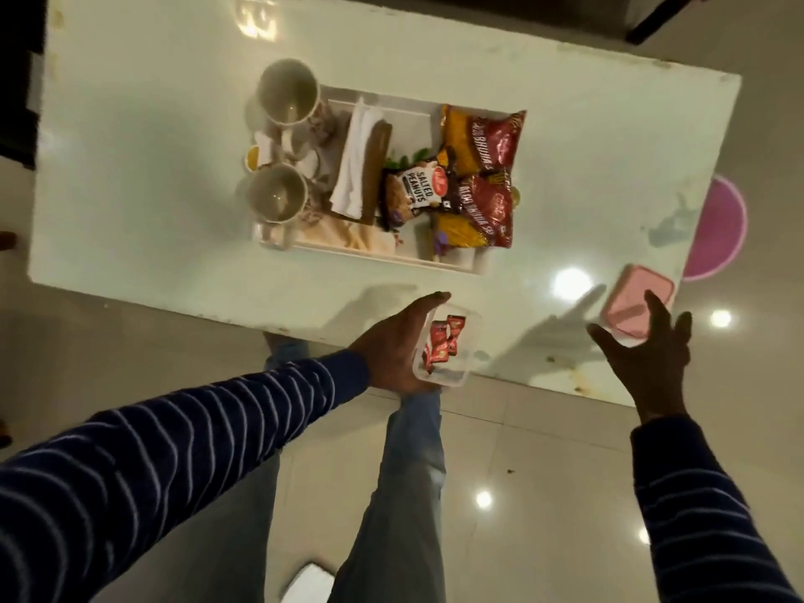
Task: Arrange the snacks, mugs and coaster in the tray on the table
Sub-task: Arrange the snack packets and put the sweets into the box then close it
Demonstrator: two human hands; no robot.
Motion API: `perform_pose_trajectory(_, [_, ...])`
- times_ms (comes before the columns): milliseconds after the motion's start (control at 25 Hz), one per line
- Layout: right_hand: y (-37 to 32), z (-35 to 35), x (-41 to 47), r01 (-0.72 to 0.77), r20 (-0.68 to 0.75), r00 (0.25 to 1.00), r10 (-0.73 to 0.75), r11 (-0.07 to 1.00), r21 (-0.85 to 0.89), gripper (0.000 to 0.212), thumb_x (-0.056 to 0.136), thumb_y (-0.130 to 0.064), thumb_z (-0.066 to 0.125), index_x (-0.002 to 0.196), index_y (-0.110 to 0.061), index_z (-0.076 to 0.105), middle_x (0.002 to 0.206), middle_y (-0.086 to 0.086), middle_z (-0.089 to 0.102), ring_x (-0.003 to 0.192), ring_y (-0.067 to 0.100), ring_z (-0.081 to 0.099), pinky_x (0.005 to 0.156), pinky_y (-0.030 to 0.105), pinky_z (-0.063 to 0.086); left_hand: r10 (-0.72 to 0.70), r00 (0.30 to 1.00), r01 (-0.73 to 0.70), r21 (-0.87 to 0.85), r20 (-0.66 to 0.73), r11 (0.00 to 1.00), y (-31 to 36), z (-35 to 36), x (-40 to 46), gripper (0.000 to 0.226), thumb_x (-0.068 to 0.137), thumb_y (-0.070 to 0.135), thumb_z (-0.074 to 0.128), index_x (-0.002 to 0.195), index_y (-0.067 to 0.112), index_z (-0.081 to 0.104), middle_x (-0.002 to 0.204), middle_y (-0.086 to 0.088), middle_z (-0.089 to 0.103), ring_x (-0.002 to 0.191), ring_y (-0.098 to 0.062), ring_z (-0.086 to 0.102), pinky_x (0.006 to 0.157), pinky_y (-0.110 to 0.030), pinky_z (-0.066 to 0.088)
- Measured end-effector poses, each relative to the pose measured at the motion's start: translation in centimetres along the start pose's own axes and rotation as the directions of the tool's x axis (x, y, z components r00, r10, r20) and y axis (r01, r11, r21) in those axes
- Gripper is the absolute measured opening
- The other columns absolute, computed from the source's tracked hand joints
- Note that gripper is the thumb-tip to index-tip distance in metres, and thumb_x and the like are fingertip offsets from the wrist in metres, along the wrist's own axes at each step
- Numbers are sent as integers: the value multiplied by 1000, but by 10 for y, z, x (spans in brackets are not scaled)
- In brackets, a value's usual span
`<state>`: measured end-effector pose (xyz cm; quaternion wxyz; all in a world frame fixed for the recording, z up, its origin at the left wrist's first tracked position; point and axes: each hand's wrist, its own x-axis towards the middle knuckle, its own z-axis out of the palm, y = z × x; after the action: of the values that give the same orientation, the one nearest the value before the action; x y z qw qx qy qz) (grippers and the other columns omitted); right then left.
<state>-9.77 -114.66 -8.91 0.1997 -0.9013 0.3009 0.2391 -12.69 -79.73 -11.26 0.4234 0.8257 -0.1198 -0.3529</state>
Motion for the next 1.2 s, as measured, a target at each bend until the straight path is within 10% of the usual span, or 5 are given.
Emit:
perform_pose_trajectory(440, [27, 26, 51, 172, -141, 974, -179, 983, -59, 66, 81, -39, 76, 135, -16, 44, 140, 24, 43, 122, 45, 44, 99, 49, 40, 67, 986, -73, -37, -152, 997, 72, 47, 92, 127, 53, 44, 93, 151, 16, 17, 152, -3, 32, 138, -16, 37, 108, -26, 40])
perform_pose_trajectory(720, [25, 17, 42, -90, -63, 993, 102, 982, 169, 103, 59, -32, 88, 139, -27, 24, 130, 18, 48, 116, 42, 50, 94, 54, 40, 35, 980, -38, -11, -197, 999, 68, 44, 93, 126, 55, 54, 90, 152, 27, 13, 153, 4, 29, 135, 0, 28, 101, -5, 26])
perform_pose_trajectory(840, [13, 12, 22, -20, 6, 1000, 19, 890, 455, 97, 69, -18, 86, 146, -25, 27, 122, 11, 57, 107, 29, 57, 84, 26, 45, 44, 973, -47, -10, -225, 999, 66, 39, 91, 127, 55, 56, 88, 152, 27, 12, 151, 3, 29, 135, -1, 28, 100, -6, 27])
perform_pose_trajectory(1000, [-32, 8, -32, 239, -124, 971, -206, 879, 412, 60, 82, -14, 76, 138, -15, 52, 106, 3, 66, 84, 13, 58, 62, -7, 38, 63, 965, -68, -14, -256, 998, 66, 35, 87, 128, 56, 53, 89, 154, 22, 13, 152, -2, 30, 137, -10, 31, 103, -21, 35])
perform_pose_trajectory(1200, [-82, 9, -80, 407, -122, 913, -389, 869, 281, 41, 99, -12, 47, 140, -7, 52, 108, 15, 68, 93, 28, 64, 83, 41, 56, 94, 956, -101, -11, -278, 995, 78, 26, 82, 126, 59, 43, 90, 155, 13, 14, 150, -9, 28, 139, -23, 32, 102, -40, 48])
